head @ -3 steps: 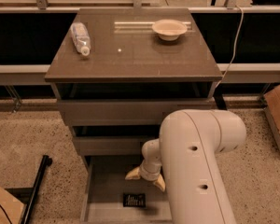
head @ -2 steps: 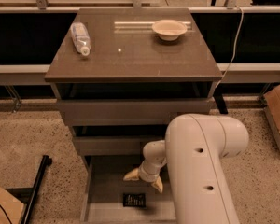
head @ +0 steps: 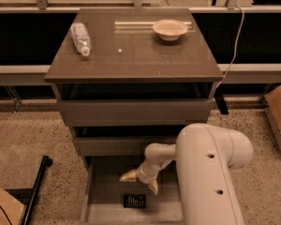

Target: Pick rxbar chocolate from bottom drawer and place on counter

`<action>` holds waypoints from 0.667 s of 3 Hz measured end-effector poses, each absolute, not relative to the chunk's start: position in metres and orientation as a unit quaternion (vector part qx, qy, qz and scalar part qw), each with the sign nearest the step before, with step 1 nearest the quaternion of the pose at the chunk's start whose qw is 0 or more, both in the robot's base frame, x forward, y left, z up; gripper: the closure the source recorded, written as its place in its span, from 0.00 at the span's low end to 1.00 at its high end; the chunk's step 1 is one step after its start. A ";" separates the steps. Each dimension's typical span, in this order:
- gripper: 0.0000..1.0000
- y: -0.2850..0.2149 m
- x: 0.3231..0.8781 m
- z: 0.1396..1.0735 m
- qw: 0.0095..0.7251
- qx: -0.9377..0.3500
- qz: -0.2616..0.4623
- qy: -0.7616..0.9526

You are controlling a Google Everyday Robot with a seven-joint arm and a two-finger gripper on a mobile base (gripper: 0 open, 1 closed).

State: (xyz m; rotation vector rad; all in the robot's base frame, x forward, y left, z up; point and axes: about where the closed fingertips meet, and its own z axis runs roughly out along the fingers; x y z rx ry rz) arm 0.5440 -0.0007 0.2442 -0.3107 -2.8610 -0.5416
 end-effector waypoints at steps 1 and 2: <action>0.00 0.012 0.543 0.236 0.117 -0.094 -0.199 -0.968; 0.00 0.018 0.542 0.222 0.133 -0.097 -0.210 -0.964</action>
Offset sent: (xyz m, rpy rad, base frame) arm 0.0009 0.0245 -0.0375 0.0923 0.0785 0.0093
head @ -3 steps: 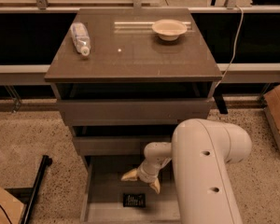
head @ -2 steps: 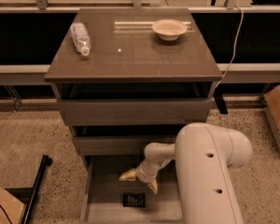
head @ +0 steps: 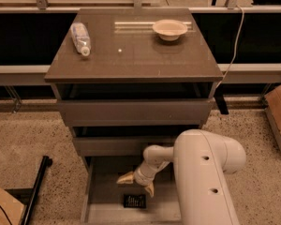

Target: Pick rxbar chocolate from bottom drawer and place on counter

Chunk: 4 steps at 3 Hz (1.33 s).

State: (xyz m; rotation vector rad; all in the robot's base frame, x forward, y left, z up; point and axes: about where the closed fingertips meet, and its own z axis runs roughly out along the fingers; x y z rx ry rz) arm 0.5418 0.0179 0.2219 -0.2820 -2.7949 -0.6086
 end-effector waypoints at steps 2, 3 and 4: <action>0.00 0.025 0.534 0.169 0.177 -0.129 -0.205 -0.954; 0.00 0.025 0.533 0.168 0.178 -0.130 -0.203 -0.954; 0.00 0.034 0.530 0.149 0.191 -0.131 -0.197 -0.953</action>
Offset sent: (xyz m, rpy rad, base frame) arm -0.0033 0.0016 -0.0543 -0.0200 0.1033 -0.0566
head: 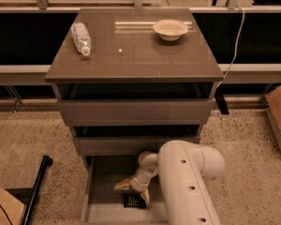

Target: Pick rxbar chocolate from bottom drawer and place on counter

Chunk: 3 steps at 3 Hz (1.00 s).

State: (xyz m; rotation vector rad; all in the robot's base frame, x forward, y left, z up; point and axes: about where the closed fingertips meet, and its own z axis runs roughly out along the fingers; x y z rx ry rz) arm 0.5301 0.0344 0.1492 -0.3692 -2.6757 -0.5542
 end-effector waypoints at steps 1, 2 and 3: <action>0.00 0.038 0.527 0.128 0.205 -0.139 -0.189 -0.950; 0.00 0.043 0.521 0.108 0.226 -0.142 -0.184 -0.946; 0.18 0.044 0.519 0.106 0.234 -0.144 -0.186 -0.943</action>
Offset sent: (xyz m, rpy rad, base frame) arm -0.0073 0.0144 -0.0644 -0.0188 0.1247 -0.0041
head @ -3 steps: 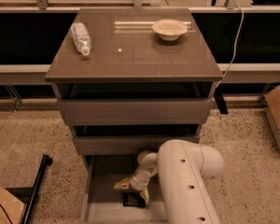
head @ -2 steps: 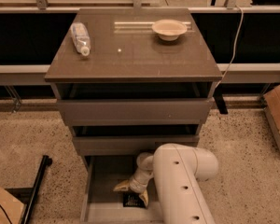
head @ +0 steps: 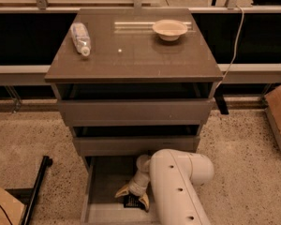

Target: Pick rxbar chocolate from bottom drawer and place on counter

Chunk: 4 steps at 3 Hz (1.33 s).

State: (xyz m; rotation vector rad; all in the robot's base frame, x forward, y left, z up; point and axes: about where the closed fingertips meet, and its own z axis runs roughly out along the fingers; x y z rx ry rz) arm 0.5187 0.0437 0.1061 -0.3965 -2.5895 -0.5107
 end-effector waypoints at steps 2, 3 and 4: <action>0.66 0.044 0.519 0.116 0.234 -0.144 -0.186 -0.943; 0.89 0.044 0.519 0.118 0.234 -0.144 -0.186 -0.943; 1.00 0.041 0.517 0.107 0.244 -0.154 -0.190 -0.938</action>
Offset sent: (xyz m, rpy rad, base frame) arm -0.0027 -0.0154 -0.0706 0.0620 0.1569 -0.1141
